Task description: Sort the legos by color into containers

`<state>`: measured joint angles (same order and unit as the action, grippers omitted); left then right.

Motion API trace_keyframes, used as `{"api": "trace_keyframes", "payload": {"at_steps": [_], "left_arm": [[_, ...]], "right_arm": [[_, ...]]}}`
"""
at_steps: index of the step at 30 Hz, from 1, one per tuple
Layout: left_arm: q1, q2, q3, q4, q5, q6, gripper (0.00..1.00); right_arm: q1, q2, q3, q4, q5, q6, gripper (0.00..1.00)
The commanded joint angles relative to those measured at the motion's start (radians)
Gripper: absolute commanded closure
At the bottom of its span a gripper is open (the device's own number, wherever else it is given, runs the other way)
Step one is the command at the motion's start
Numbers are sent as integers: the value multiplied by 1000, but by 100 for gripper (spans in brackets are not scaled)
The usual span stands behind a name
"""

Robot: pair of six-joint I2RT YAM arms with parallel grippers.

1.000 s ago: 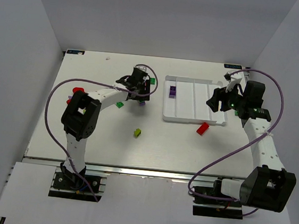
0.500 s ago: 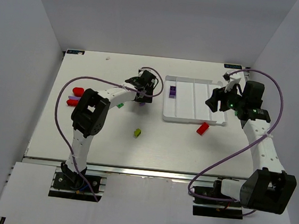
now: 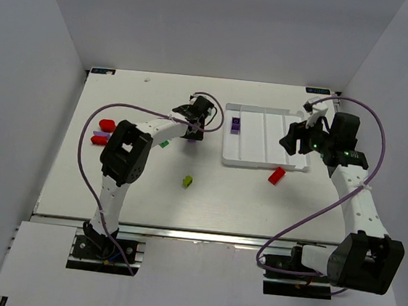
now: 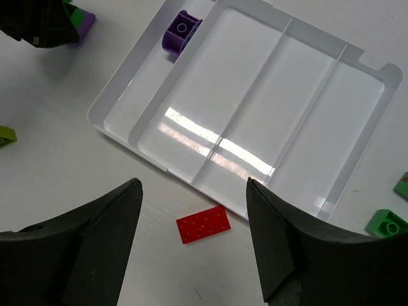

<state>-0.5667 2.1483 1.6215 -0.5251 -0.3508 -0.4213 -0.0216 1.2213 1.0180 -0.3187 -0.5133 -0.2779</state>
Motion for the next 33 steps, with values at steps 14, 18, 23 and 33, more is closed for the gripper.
{"api": "trace_keyframes", "payload": {"at_steps": [14, 18, 23, 33], "left_arm": [[-32, -637, -548, 458, 639, 173, 100], [-33, -861, -754, 736, 901, 197, 100], [-33, -913, -885, 945, 1136, 230, 100], [-36, -941, -991, 1125, 1254, 145, 100]], "right_arm": [[158, 107, 40, -78, -446, 20, 53], [212, 150, 80, -91, -672, 19, 31], [284, 132, 109, -65, -743, 25, 17], [364, 57, -15, 38, -761, -64, 17]]}}
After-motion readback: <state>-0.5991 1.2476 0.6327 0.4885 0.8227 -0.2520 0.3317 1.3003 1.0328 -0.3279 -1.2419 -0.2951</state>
